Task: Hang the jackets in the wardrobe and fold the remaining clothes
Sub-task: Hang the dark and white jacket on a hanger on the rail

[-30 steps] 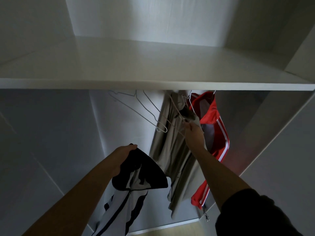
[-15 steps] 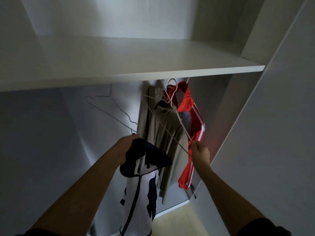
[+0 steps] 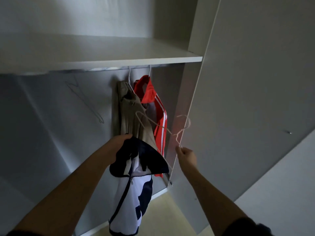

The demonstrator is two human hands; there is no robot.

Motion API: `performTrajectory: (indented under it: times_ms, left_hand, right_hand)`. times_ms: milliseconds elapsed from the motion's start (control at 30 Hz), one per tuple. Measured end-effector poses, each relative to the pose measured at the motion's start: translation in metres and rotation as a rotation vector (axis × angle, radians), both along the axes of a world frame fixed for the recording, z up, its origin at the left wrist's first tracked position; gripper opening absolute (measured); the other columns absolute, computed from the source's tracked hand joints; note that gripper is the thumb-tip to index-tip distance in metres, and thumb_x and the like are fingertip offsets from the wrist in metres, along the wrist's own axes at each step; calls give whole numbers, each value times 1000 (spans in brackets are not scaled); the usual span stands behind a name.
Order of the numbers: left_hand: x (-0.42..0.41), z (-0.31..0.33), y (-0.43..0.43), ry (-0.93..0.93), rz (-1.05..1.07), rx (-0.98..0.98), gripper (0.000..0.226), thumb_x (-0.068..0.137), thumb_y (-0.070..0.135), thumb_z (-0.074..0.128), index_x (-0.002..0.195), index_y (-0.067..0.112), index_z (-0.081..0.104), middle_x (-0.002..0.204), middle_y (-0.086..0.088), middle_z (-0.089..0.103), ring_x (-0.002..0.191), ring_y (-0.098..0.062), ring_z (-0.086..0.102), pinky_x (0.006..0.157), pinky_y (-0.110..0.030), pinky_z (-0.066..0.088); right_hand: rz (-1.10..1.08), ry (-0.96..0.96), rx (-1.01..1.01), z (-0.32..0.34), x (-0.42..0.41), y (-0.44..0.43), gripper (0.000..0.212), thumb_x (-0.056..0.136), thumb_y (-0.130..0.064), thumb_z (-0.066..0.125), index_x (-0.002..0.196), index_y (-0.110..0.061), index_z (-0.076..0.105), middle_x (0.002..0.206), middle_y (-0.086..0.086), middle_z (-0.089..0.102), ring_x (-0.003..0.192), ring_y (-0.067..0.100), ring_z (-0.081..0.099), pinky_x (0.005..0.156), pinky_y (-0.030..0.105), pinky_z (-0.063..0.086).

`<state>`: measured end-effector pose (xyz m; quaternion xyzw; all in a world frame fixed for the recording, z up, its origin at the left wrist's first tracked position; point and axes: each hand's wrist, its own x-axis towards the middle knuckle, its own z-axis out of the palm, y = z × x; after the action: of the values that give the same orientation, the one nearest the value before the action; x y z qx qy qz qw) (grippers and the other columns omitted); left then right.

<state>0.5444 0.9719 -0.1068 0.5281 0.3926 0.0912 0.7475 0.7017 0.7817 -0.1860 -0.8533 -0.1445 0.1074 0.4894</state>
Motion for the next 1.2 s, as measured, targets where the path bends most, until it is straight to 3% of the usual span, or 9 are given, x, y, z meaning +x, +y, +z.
performTrajectory:
  times_ms: [133, 200, 367, 533, 767, 867, 967, 1100, 1200]
  left_hand:
    - [-14, 4, -38, -5, -32, 31, 32, 93, 29, 59, 74, 4, 68, 58, -9, 66, 45, -18, 63, 41, -21, 46]
    - [-20, 6, -58, 10, -53, 45, 33, 93, 30, 58, 76, 4, 67, 59, -9, 65, 46, -18, 62, 42, -22, 46]
    - [-34, 16, -91, 55, -88, 65, 31, 94, 28, 56, 78, 3, 63, 56, -7, 62, 45, -17, 59, 41, -20, 45]
    - [-27, 39, -117, 81, -129, 138, 30, 96, 28, 53, 83, 2, 62, 73, -12, 59, 58, -21, 58, 52, -28, 49]
    - [-16, 66, -146, 21, -176, 195, 33, 97, 24, 49, 74, 2, 58, 49, -6, 58, 38, -15, 57, 37, -21, 44]
    - [-18, 77, -152, -32, -164, 199, 32, 97, 22, 49, 75, 1, 59, 49, -6, 58, 38, -15, 56, 37, -19, 44]
    - [-21, 91, -152, -124, -125, 201, 30, 95, 20, 49, 74, 2, 59, 56, -7, 56, 41, -15, 56, 40, -20, 46]
    - [-26, 119, -145, -248, -27, 189, 32, 95, 25, 50, 69, 8, 57, 49, -4, 51, 38, -15, 48, 37, -18, 38]
    - [-35, 135, -133, -296, 52, 203, 34, 96, 24, 48, 69, 7, 61, 55, -7, 56, 43, -17, 54, 39, -17, 41]
  right_hand:
    - [116, 253, 347, -11, -20, -62, 24, 95, -14, 55, 72, -12, 48, 56, -1, 40, 47, 10, 36, 44, 20, 34]
    - [201, 342, 495, 3, -22, -79, 18, 96, -12, 52, 79, -7, 54, 54, -1, 39, 45, 10, 32, 41, 21, 30]
    - [149, 221, 576, 41, -26, -111, 40, 99, -21, 47, 63, -10, 58, 44, -6, 31, 38, 7, 26, 38, 18, 19]
    - [125, 401, 1051, 88, -19, -140, 44, 102, -24, 37, 60, -15, 44, 47, -6, 25, 38, 5, 18, 41, 22, 12]
    - [200, 507, 1402, 143, -26, -141, 56, 100, -20, 32, 45, -20, 42, 43, -7, 22, 36, 8, 16, 37, 23, 15]
    - [232, 555, 1360, 137, -34, -130, 55, 98, -18, 32, 44, -21, 42, 41, -7, 24, 34, 8, 19, 34, 21, 17]
    - [248, 602, 1165, 107, -47, -117, 57, 97, -16, 33, 42, -22, 43, 39, -7, 26, 32, 8, 22, 35, 19, 17]
    - [393, 525, 844, 72, -64, -104, 54, 98, -13, 35, 44, -20, 41, 40, -6, 25, 33, 7, 20, 38, 17, 12]
    - [480, 503, 772, 63, -66, -107, 60, 102, -16, 33, 42, -20, 42, 40, -4, 22, 33, 8, 18, 38, 15, 11]
